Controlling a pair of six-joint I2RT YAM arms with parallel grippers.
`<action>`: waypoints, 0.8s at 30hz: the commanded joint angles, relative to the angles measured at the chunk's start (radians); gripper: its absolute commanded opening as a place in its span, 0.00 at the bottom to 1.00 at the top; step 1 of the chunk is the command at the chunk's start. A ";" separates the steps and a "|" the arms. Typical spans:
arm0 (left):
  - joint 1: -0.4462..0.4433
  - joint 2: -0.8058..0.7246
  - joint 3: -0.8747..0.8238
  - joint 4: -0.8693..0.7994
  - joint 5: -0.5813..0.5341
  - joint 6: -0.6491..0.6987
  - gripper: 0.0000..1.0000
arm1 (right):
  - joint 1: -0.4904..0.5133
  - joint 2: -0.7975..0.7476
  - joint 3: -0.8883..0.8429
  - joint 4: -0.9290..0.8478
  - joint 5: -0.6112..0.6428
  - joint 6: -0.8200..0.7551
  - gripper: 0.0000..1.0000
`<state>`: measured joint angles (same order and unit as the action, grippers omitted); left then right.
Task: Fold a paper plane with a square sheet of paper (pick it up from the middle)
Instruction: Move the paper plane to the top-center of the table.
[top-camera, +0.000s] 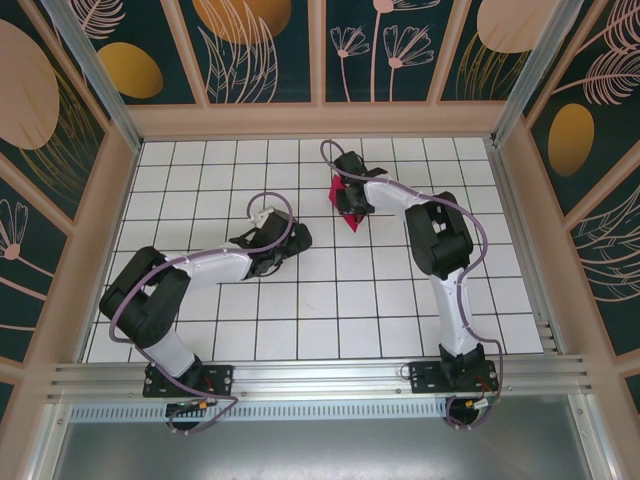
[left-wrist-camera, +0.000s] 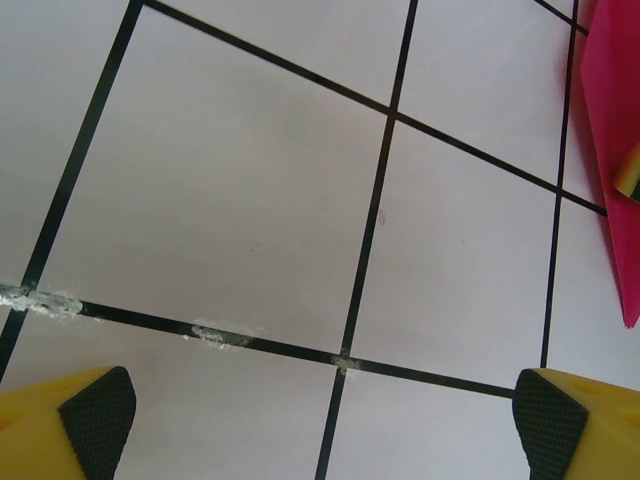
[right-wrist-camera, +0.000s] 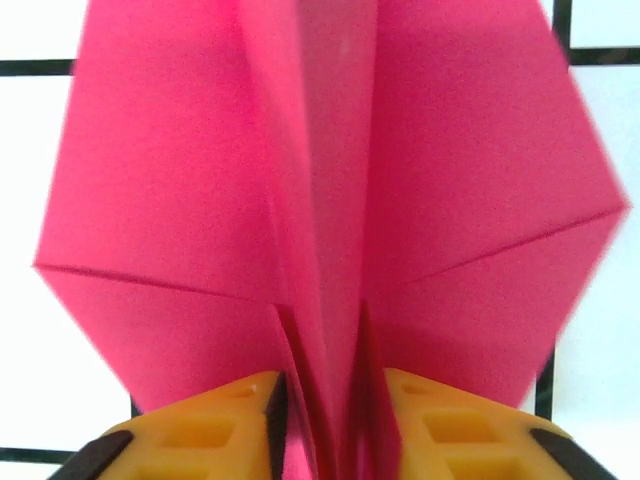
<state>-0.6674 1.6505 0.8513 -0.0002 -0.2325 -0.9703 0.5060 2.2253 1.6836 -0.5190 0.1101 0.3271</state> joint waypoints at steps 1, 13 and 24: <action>0.020 -0.021 0.059 -0.052 -0.043 0.051 0.99 | -0.010 -0.068 0.043 -0.041 -0.010 0.017 0.39; 0.157 -0.169 0.170 -0.094 -0.267 0.292 0.99 | -0.099 -0.475 -0.134 0.142 0.080 -0.012 0.77; 0.336 -0.423 -0.182 0.243 -0.559 0.491 0.98 | -0.355 -0.867 -0.757 0.612 0.335 -0.040 0.99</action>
<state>-0.3592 1.2530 0.7475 0.1413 -0.6563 -0.5568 0.1944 1.4231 1.0470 -0.0822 0.3298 0.3115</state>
